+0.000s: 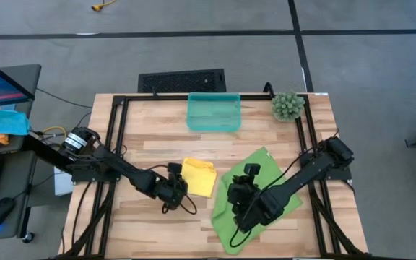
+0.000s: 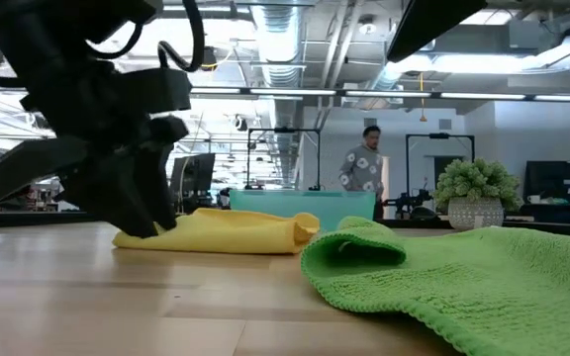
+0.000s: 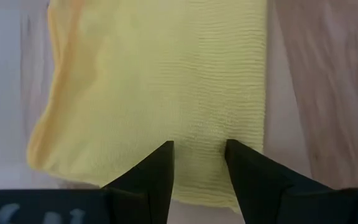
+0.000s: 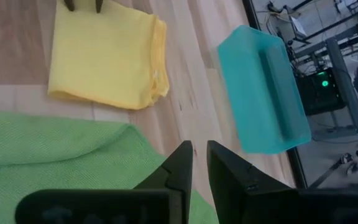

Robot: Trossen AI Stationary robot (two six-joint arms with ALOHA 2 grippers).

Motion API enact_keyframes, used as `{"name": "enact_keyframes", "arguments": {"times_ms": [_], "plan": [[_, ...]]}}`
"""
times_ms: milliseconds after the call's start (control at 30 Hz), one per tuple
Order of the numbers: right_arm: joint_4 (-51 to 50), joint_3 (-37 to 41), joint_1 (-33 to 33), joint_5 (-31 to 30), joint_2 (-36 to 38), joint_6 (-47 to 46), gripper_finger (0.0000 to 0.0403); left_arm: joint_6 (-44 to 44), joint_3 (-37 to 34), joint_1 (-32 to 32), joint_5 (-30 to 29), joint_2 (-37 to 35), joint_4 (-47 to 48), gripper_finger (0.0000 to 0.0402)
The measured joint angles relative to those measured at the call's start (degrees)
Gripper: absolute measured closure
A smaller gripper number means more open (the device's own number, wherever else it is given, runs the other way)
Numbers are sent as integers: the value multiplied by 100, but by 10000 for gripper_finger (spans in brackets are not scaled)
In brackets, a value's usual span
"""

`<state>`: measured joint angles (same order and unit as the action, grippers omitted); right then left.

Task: Roll microfiber towels into tight, uniform cylinder then place into a basket
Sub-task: Fold the yellow microfiber towel

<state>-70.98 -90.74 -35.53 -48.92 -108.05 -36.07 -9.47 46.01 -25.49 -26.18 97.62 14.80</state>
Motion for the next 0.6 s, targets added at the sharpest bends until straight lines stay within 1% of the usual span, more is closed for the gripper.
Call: {"name": "enact_keyframes", "arguments": {"times_ms": [200,333,400,600], "plan": [[4,0,7,1,0,-3,332,-1306,-123,-116,-65,-10,28,260],[4,0,-10,1,0,-7,332,-2010,-124,-372,-114,-25,70,260],[4,0,-50,21,0,-7,332,-2199,-90,-553,-250,-46,130,260],[-20,0,-154,94,0,-7,332,-2406,151,-994,-603,-180,264,260]]}}
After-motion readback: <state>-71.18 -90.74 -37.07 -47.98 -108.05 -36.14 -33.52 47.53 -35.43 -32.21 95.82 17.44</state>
